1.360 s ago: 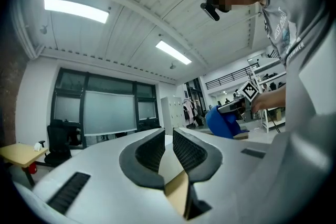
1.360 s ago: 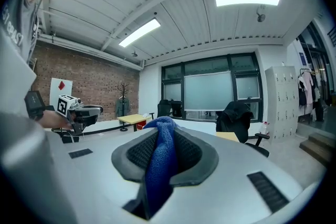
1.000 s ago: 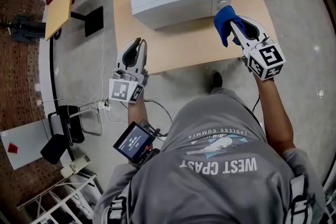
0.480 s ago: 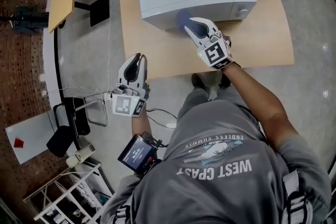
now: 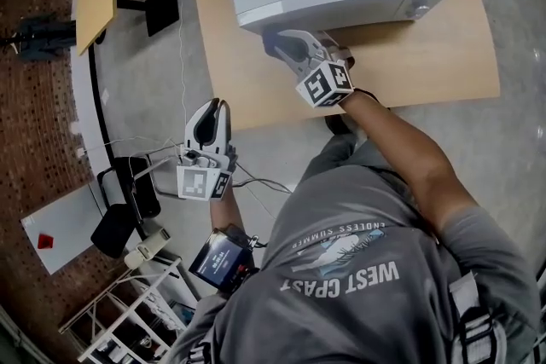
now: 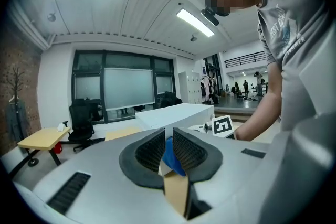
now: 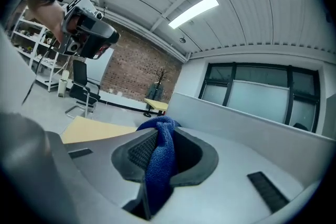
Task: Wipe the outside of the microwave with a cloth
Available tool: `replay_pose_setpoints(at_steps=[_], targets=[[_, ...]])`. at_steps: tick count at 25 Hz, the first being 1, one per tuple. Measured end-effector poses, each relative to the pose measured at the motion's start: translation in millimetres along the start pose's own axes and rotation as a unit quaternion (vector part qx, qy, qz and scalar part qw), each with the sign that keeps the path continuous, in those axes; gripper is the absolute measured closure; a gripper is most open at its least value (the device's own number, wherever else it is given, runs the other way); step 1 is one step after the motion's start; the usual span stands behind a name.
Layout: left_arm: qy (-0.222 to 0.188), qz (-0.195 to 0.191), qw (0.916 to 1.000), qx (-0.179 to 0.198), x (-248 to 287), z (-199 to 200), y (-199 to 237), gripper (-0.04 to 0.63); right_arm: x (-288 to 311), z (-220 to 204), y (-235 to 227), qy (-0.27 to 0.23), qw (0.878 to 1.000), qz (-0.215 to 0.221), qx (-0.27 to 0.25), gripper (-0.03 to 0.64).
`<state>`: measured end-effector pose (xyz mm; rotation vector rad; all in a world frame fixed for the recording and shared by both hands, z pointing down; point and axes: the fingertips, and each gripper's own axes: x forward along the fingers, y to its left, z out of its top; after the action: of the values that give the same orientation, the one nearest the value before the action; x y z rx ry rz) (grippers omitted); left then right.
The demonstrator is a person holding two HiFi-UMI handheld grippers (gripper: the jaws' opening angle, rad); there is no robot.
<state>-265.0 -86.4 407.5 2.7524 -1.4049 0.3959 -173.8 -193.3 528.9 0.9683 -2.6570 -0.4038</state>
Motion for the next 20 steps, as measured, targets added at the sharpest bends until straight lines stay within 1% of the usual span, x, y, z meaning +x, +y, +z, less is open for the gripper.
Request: replay_pose_setpoints(at_steps=[4,9,15,20], targets=[[-0.001,-0.015,0.9999,0.001,8,-1,-1,0.534,-15,-6,-20,0.010,1.000,-0.027,-0.007,0.540],[-0.005,-0.038,0.9993,0.007,17,9,-12,0.532,-49,-8,-46,0.021,0.998,-0.063,-0.002,0.540],[-0.006,-0.052,0.9986,0.007,46,8,-14,0.532,-69,-30,-75,0.033,0.996,-0.086,0.002,0.540],[-0.010,-0.060,0.9981,0.006,60,14,-23,0.532,-98,-46,-96,0.051,0.993,-0.106,0.008,0.541]])
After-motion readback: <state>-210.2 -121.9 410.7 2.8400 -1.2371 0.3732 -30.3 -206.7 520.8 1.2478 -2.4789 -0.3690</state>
